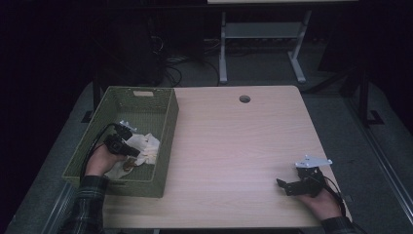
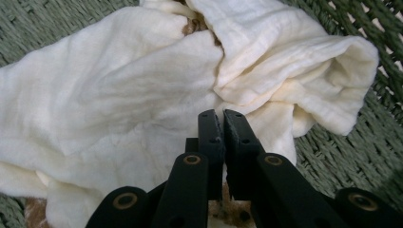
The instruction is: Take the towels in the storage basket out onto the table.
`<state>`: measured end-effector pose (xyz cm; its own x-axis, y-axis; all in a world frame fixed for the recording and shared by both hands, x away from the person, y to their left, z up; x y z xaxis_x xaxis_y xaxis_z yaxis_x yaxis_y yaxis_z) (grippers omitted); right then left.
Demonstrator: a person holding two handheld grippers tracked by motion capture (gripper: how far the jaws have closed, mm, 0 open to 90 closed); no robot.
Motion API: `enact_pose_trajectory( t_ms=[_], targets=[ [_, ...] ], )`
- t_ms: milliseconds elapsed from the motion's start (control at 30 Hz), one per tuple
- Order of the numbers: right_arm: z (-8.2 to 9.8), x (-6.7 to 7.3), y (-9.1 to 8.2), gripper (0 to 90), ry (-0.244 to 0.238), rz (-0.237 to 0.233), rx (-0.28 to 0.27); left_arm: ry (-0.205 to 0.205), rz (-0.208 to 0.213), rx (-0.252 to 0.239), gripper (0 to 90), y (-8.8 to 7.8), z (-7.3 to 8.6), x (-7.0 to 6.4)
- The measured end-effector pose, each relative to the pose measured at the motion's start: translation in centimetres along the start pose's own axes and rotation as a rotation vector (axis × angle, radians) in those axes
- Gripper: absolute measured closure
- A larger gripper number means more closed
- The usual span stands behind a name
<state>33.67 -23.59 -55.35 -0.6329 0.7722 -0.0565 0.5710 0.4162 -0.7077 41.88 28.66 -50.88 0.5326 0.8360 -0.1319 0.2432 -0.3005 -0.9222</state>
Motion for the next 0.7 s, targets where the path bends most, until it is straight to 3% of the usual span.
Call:
enact_pose_trajectory(
  t_ms=[167,367,700],
  targets=[
    [0.0,0.0,0.0,3.8,0.0,0.0,0.0,-0.036,0.015,-0.081,86.4,-1.1,-0.8,-0.2],
    [0.0,0.0,0.0,3.8,0.0,0.0,0.0,-0.04,0.048,-0.189,86.6,-3.4,-1.8,-0.6],
    [0.0,0.0,0.0,3.8,0.0,0.0,0.0,-0.039,0.032,-0.376,86.9,-8.2,-3.9,-1.0]
  ],
)
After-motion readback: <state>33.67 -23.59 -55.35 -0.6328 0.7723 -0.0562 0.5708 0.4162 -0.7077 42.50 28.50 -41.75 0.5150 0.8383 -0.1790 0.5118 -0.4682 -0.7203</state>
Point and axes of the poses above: each handheld gripper's, and its own axes: y roughly forward along the jaws, z roughly out of its underside, x roughly to its left, the point moved 10 cm from there along y, roughly forward along the jaws, and after that the axes turned 7 degrees about -y, right-handed, at the moved point
